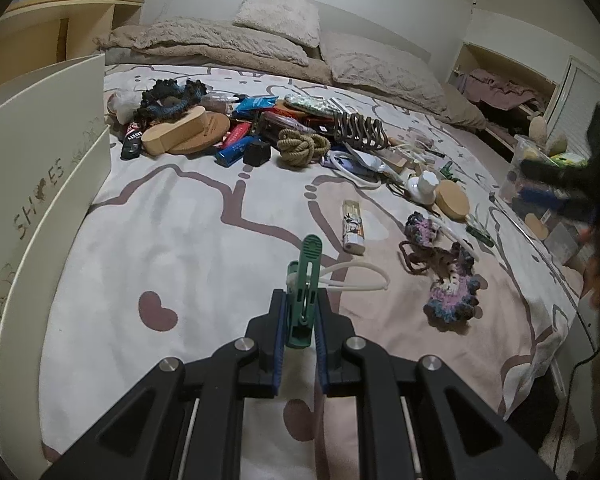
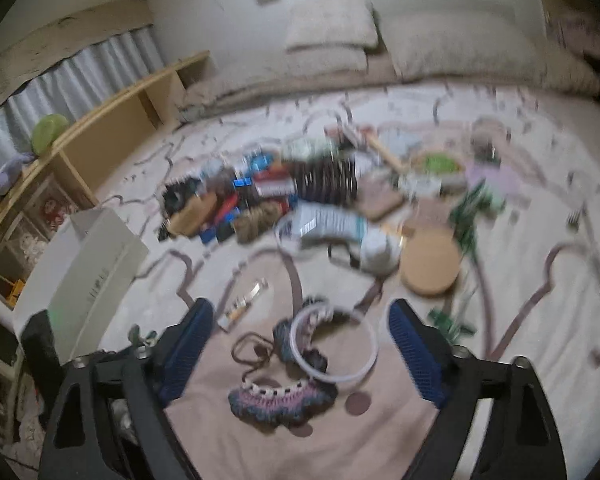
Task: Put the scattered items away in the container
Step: 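Carry the clothespin in the left gripper and white ring in the right gripper toward the box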
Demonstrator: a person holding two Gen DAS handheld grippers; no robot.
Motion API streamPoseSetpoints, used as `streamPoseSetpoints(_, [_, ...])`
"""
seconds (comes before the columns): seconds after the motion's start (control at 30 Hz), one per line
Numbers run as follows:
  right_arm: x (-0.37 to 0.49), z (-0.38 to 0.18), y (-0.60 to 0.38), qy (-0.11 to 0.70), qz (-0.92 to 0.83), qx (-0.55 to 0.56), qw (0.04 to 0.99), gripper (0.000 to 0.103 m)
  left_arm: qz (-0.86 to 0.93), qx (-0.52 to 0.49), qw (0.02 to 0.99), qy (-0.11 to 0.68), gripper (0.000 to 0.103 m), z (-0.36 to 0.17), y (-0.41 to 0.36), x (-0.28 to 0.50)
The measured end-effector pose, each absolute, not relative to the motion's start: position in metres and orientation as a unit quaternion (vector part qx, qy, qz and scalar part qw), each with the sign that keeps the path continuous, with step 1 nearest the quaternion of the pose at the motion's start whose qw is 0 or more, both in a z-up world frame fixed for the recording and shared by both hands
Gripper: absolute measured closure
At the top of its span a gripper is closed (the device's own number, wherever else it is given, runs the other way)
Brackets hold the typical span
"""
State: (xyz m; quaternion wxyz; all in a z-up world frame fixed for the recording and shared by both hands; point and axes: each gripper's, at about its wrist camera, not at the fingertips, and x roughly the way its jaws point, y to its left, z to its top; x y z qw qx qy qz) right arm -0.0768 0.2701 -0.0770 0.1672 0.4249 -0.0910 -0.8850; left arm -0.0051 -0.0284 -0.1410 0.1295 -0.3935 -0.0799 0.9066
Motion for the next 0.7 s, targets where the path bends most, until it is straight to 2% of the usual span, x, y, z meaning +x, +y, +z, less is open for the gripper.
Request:
streamPoseSetpoints(0.37, [-0.120,-0.164,0.269,-0.115,-0.833,0.527,0.122,0.000,0.899,-0.412,0.128,-0.078,0.090,-0.152,-0.026,-0.010])
streamPoseSetpoints(0.6, [-0.127,-0.171,0.261,-0.078,-0.847,0.515,0.105,0.000,0.896,-0.418,0.128,-0.077,0.090,-0.155,-0.023,-0.012])
streamPoseSetpoints(0.7, [-0.127,-0.170,0.262,-0.069,-0.853,0.508,0.097,0.013,0.895,-0.419,0.130,-0.075,0.090,-0.156,-0.022,-0.013])
